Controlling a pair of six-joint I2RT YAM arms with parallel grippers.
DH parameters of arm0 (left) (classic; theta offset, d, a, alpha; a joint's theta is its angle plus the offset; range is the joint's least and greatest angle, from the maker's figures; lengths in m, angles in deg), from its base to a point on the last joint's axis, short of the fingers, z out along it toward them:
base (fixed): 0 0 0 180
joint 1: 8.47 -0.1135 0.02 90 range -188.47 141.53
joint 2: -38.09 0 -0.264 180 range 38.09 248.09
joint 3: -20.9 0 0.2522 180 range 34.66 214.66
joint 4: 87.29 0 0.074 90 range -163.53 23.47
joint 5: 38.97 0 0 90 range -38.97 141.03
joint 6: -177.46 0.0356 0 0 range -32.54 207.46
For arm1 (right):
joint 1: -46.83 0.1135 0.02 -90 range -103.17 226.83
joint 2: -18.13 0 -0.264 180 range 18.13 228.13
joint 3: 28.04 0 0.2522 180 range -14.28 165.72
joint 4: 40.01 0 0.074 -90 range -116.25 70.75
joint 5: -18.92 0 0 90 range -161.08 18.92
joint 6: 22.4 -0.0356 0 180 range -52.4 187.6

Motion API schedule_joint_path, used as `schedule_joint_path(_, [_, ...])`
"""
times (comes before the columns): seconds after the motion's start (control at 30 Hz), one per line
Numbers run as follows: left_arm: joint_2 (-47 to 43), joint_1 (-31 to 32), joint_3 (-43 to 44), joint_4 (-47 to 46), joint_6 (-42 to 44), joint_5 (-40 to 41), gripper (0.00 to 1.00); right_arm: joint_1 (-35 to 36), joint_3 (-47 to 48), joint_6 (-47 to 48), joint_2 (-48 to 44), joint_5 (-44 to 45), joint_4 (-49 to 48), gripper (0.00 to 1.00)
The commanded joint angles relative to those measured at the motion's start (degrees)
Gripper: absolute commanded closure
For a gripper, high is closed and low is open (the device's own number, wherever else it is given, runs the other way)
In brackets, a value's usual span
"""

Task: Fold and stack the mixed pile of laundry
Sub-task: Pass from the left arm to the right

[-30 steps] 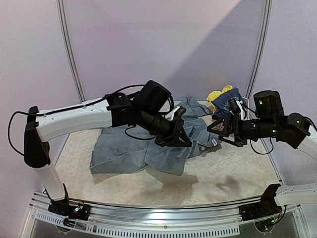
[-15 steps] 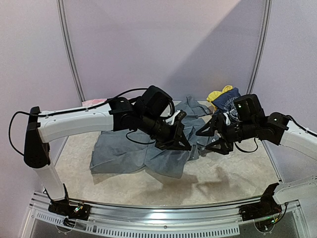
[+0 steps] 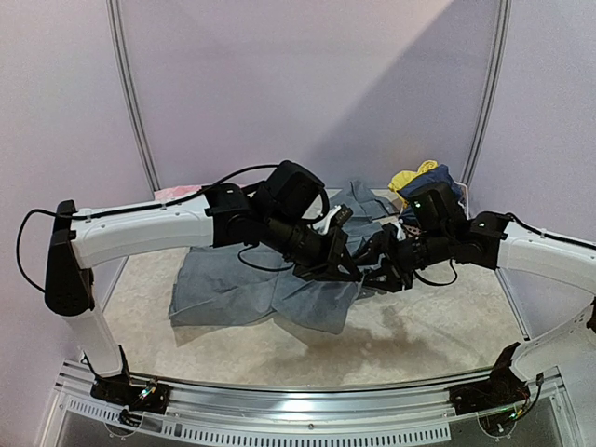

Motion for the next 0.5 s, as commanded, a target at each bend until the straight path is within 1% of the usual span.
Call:
schedule_joint_path(0.0, [0.5,0.91,-0.86,-0.59,1.52,0.23,1.0,1.0,1.82,-0.4,1.9,-0.61,-1.36,0.56])
schedule_joint_path(0.03, [0.49,0.98,-0.9,-0.64,1.62,0.26,1.0,1.1,1.84,-0.36,2.18,-0.75,-1.65,0.63])
schedule_joint_path(0.07, [0.49,1.03,-0.87,-0.58,1.59,0.23,1.0,1.13,1.84,-0.36,2.43,-0.84,-1.86,0.66])
schedule_joint_path(0.1, [0.52,1.08,-0.98,-0.56,1.73,0.23,1.0,1.17,1.93,-0.36,2.67,-0.89,-2.01,0.76])
schedule_joint_path(0.17, [0.32,1.22,-1.12,-0.39,1.82,0.35,1.0,1.19,2.46,0.01,2.86,-0.77,-1.59,0.9])
schedule_joint_path(0.2, [0.2,1.26,-1.17,-0.19,1.91,0.46,1.0,1.19,2.78,0.2,2.86,-0.6,-0.97,0.96])
schedule_joint_path(0.23, [-0.13,1.3,-1.24,0.3,2.13,0.61,1.0,1.21,3.28,0.9,2.82,-0.41,0.04,1.0])
schedule_joint_path(0.3, [-1.26,1.3,-1.54,1.69,2.63,1.44,0.92,1.21,4.63,2.62,2.63,-0.2,2.71,1.0])
schedule_joint_path(0.37, [-3.29,1.3,-2.03,4.06,3.51,3.58,0.78,1.13,6.94,6.35,2.28,-0.1,6.74,1.0])
schedule_joint_path(0.4, [-4.79,1.3,-2.57,5.38,3.91,5.02,0.71,1.21,8.67,9.18,2.19,-0.03,9.58,1.0])
schedule_joint_path(0.47, [-7.88,1.16,-3.73,9.31,4.56,9.44,0.63,1.09,12.6,16.16,1.87,0.61,16.73,1.0])
